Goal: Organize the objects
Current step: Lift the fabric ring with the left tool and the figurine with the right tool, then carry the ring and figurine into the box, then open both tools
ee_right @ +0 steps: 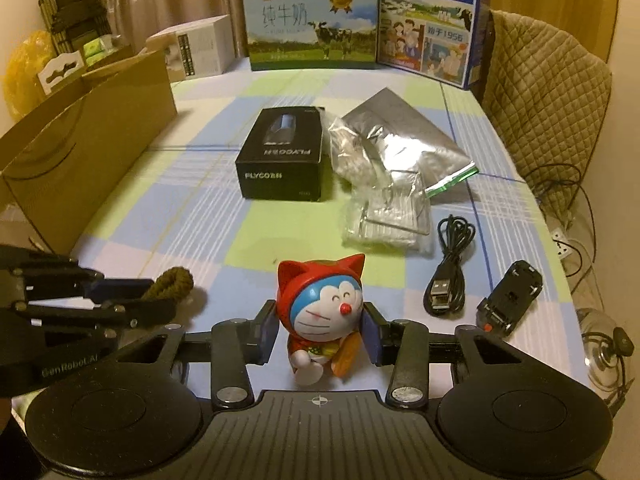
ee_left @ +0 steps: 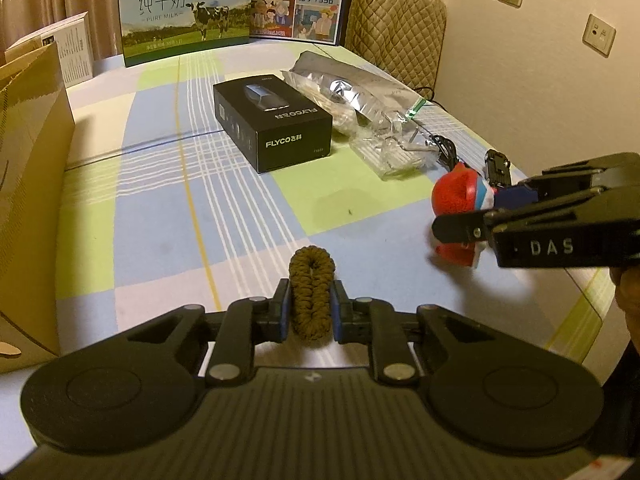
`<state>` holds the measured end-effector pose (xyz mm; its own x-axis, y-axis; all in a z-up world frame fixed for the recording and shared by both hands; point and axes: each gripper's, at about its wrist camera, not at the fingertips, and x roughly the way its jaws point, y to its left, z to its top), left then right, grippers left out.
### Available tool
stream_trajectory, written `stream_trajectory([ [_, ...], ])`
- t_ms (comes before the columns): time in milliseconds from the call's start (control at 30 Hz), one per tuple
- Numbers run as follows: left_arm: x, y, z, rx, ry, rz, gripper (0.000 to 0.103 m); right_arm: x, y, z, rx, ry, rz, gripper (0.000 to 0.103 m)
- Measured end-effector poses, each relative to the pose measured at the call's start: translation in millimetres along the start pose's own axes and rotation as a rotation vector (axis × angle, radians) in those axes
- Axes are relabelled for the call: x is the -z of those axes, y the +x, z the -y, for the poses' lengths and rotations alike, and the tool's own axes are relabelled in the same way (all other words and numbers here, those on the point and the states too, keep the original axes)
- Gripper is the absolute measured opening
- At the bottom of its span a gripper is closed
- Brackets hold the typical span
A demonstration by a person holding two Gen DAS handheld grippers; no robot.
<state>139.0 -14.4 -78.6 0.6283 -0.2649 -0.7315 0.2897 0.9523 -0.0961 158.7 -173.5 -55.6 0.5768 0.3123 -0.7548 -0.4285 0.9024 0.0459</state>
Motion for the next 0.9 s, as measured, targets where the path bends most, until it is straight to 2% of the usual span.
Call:
stream_trajectory([
  [333,-6,-10,0,0.012,-0.006,0.031,0.015,-7,-16,-2,0.002,0.025,0.045,0.04],
  [567,-27,-39,-5,-0.004,-0.024,0.1,0.015,-32,-33,-16,-0.023,0.044,0.123,0.04],
  [733,-40,-73,-24,-0.058,-0.049,0.145,0.015,-59,-51,-44,-0.082,0.028,0.198,0.04],
  [900,-53,-119,-61,-0.15,-0.084,0.197,0.015,-88,-66,-89,-0.196,0.002,0.276,0.04],
])
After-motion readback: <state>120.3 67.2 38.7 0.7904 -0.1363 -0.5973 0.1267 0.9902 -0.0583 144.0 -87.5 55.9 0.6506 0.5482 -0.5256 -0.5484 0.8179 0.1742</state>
